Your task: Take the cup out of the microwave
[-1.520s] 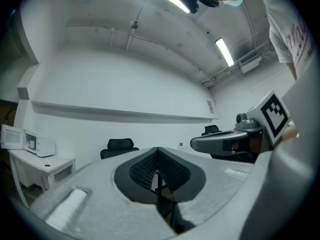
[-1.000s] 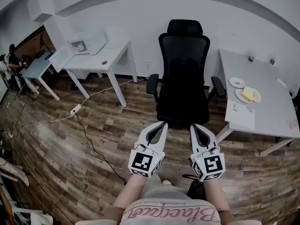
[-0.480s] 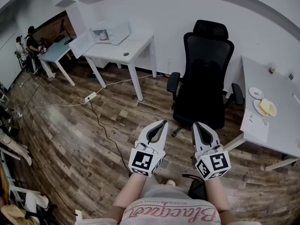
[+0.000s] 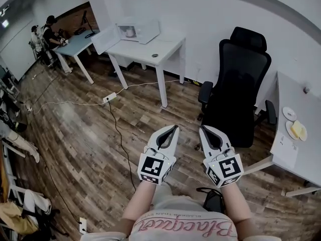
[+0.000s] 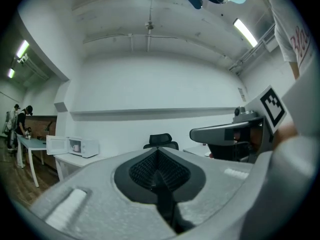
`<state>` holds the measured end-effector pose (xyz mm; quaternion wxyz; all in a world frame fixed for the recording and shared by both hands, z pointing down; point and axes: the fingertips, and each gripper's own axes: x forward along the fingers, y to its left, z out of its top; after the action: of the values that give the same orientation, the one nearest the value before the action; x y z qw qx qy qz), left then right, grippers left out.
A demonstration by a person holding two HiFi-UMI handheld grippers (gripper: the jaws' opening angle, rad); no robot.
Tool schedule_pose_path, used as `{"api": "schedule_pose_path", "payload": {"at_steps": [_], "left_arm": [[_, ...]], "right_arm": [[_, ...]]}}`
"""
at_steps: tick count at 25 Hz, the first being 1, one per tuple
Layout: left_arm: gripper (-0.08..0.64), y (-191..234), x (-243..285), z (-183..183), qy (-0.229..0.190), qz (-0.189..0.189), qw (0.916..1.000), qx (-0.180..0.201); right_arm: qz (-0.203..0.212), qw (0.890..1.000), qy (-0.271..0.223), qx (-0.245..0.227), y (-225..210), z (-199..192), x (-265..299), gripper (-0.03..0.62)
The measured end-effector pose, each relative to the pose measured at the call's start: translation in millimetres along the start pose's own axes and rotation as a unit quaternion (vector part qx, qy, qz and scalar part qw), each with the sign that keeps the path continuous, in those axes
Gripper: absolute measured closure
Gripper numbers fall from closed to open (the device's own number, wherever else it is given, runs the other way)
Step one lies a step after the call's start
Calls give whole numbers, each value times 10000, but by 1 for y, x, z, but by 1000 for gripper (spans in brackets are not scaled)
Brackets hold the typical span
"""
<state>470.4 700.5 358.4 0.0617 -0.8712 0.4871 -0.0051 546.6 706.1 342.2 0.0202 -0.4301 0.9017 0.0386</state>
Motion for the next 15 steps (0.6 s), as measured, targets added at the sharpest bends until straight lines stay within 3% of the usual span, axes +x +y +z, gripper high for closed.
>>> {"api": "schedule_pose_path", "payload": {"at_steps": [6,15], "left_arm": [[555,61,-2,8,-152,329,9993,-108],[555,150,-11,1,-201,669,9972,-268]], "right_arm": [[290,9963,-195,788,15,18,68,580],[871,9936,40,719,68,12,158,581]]}}
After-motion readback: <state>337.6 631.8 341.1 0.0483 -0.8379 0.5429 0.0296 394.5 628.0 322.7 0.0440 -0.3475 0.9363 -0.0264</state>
